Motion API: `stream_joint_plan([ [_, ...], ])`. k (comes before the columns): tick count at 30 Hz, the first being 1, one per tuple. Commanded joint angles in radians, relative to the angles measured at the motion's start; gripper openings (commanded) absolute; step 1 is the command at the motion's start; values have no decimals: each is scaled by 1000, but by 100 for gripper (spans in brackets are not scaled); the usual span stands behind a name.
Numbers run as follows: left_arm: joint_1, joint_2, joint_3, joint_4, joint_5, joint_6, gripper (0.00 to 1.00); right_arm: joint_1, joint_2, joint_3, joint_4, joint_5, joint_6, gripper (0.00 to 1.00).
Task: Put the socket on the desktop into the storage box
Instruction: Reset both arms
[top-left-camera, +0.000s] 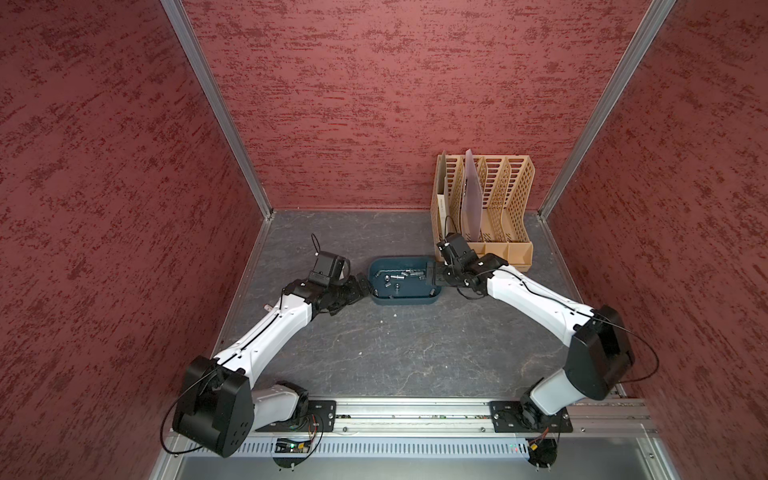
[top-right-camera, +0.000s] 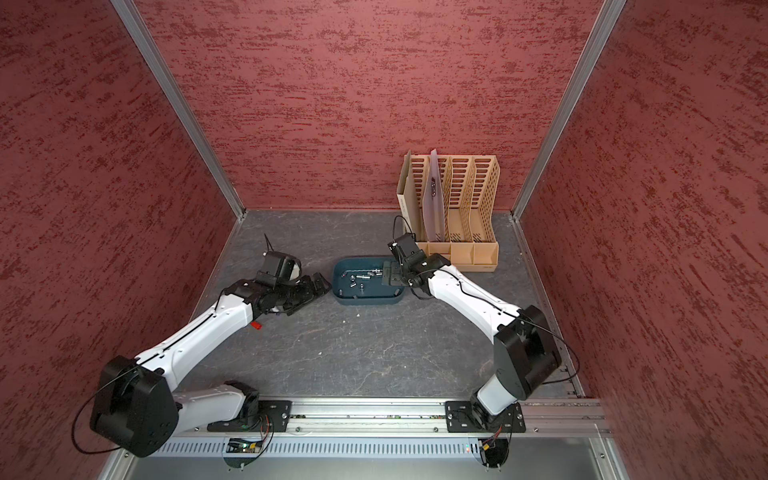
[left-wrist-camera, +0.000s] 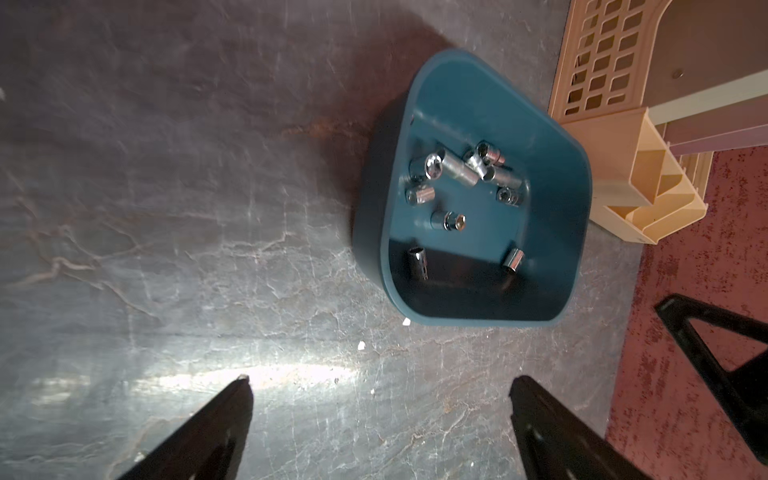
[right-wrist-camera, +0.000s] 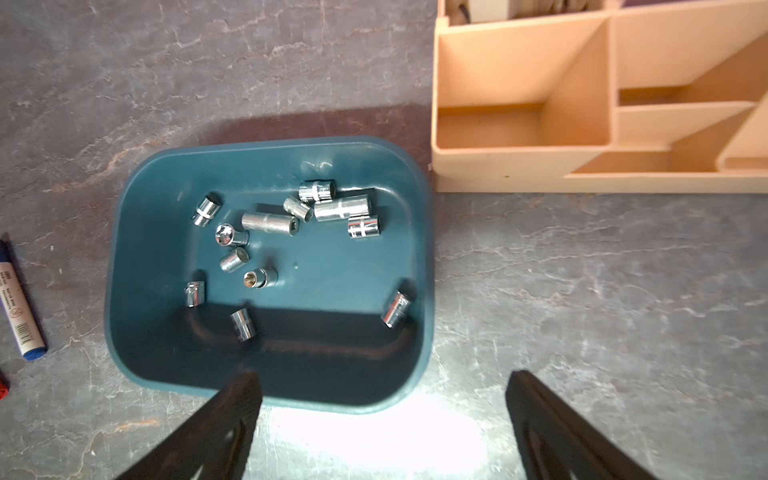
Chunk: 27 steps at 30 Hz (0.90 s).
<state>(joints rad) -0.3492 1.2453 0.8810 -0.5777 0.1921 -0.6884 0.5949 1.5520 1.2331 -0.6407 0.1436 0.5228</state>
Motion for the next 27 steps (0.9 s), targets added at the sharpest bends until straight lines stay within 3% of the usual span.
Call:
stream_joint_plan([
  [1,15,1,60,-57,-137,70,100,2,-70,-38,34,73,-13,98],
  [5,39,-13,105,-72,-269,126,100,-9,-161,-70,38,212,-29,98],
  [8,39,-85,56,50,-413,249,100,-17,-256,-147,126,347,-92,98],
  [12,96,-191,-73,284,-526,468,100,-27,-429,-374,473,553,-280,98],
  [14,153,-230,-162,417,-488,568,100,-29,-523,-564,792,610,-448,98],
  [18,281,-304,-353,647,-424,595,100,-43,-616,-934,1519,640,-689,98],
  [19,320,-311,-395,698,-391,582,100,-54,-611,-964,1589,665,-716,98],
  [22,388,-264,-467,797,-345,565,100,-77,-587,-988,1560,703,-748,98],
  [27,402,-114,-518,1004,-354,570,100,-124,-464,-1020,1578,646,-662,98],
])
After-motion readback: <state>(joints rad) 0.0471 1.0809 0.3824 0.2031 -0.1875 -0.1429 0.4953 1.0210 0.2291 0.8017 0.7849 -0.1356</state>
